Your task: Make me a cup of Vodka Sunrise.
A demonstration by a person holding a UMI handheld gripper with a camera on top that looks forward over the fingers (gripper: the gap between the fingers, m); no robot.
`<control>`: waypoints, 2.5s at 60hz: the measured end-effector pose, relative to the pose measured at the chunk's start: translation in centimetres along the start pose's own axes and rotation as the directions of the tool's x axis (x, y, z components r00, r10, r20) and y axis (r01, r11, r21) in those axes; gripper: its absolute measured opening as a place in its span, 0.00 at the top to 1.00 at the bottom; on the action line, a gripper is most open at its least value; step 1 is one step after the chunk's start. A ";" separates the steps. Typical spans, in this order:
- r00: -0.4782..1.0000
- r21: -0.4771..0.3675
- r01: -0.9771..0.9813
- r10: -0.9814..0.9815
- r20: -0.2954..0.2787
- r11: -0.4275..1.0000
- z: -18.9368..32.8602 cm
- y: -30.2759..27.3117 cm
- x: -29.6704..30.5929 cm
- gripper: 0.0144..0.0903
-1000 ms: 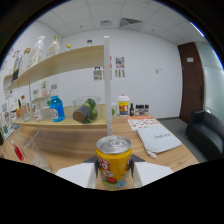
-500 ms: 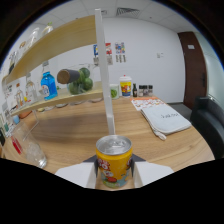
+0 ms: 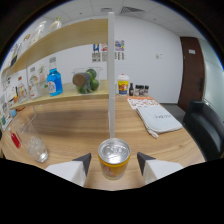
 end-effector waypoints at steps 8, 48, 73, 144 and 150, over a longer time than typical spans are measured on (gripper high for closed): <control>0.999 0.050 0.023 -0.021 -0.026 0.998 -4.1 -3.3 -1.3 0.06; 0.988 0.159 -0.081 0.057 0.147 0.984 -11.2 -6.9 -24.6 0.07; 0.982 0.269 -0.025 -0.027 0.187 0.963 -1.7 -18.2 -33.8 0.16; 0.984 0.183 0.021 -0.053 0.170 0.983 -10.5 -7.7 -33.6 0.72; 0.984 0.138 0.030 -0.054 0.169 0.990 -10.7 -4.3 -33.7 0.73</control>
